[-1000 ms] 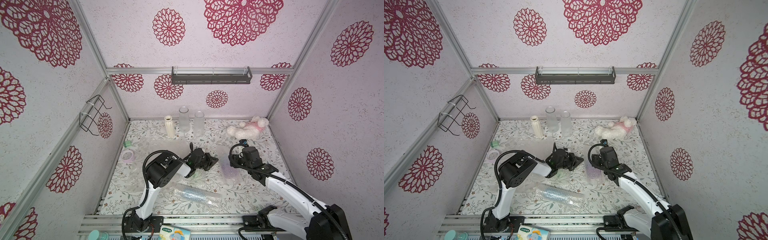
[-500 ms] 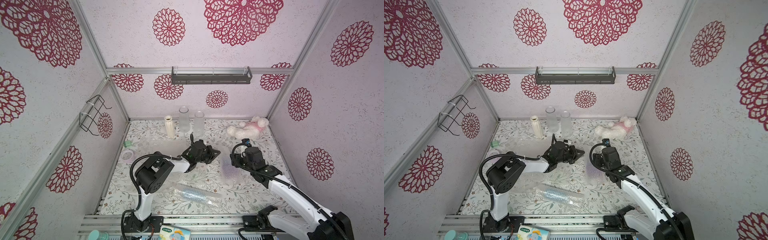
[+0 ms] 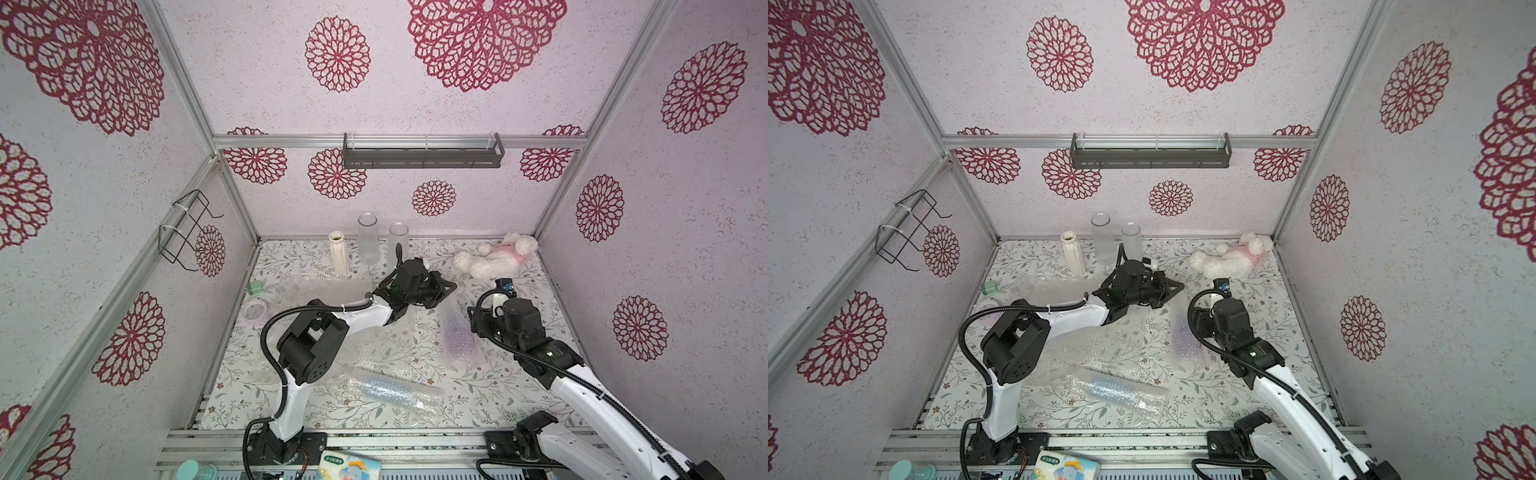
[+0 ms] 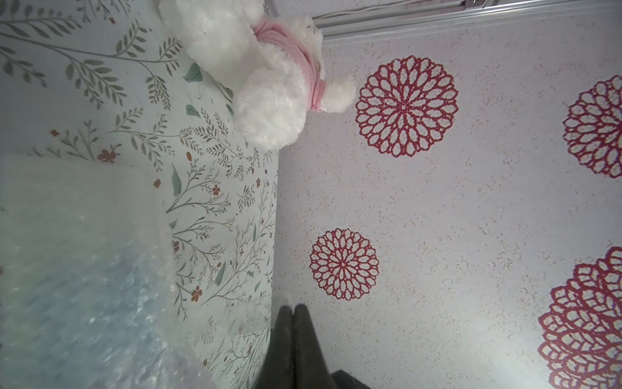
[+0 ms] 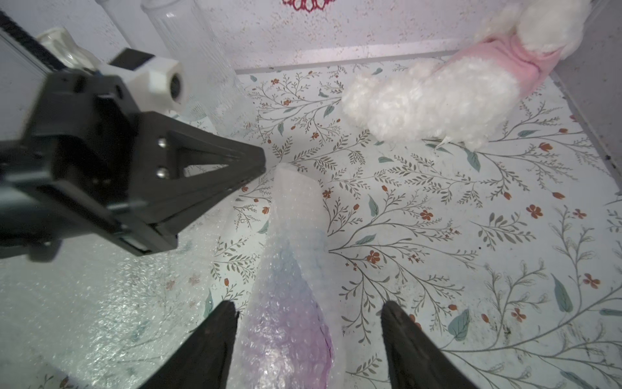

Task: Unwrap the vase from the bubble wrap
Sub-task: Unwrap the bubble wrap at the center of the board.

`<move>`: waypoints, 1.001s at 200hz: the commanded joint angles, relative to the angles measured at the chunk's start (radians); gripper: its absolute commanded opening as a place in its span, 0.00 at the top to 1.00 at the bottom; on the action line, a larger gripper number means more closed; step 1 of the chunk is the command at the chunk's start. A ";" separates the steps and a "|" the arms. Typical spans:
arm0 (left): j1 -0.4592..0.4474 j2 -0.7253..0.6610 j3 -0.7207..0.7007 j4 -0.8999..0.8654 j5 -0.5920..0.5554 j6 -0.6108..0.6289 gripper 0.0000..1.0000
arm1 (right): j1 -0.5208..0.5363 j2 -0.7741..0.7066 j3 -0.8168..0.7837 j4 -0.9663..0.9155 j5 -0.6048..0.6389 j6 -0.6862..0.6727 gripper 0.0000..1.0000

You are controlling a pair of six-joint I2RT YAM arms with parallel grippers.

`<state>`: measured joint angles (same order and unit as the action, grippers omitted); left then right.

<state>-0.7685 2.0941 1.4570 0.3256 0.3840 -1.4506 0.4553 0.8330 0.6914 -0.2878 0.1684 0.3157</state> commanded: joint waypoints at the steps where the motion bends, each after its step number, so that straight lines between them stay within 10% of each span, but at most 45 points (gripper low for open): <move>1: -0.023 0.054 0.096 -0.091 0.024 0.027 1.00 | 0.004 -0.055 0.021 -0.037 0.044 0.027 0.30; 98: -0.080 0.214 0.469 -0.353 -0.015 0.070 1.00 | 0.003 -0.242 0.011 -0.133 0.120 0.066 0.30; 200: -0.082 0.175 0.434 -0.340 -0.057 0.069 1.00 | 0.002 -0.221 -0.058 -0.104 -0.027 0.138 0.29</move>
<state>-0.8486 2.3039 1.9022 -0.0422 0.3233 -1.3708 0.4553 0.6033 0.6819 -0.4179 0.2131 0.3824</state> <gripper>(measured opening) 0.043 0.706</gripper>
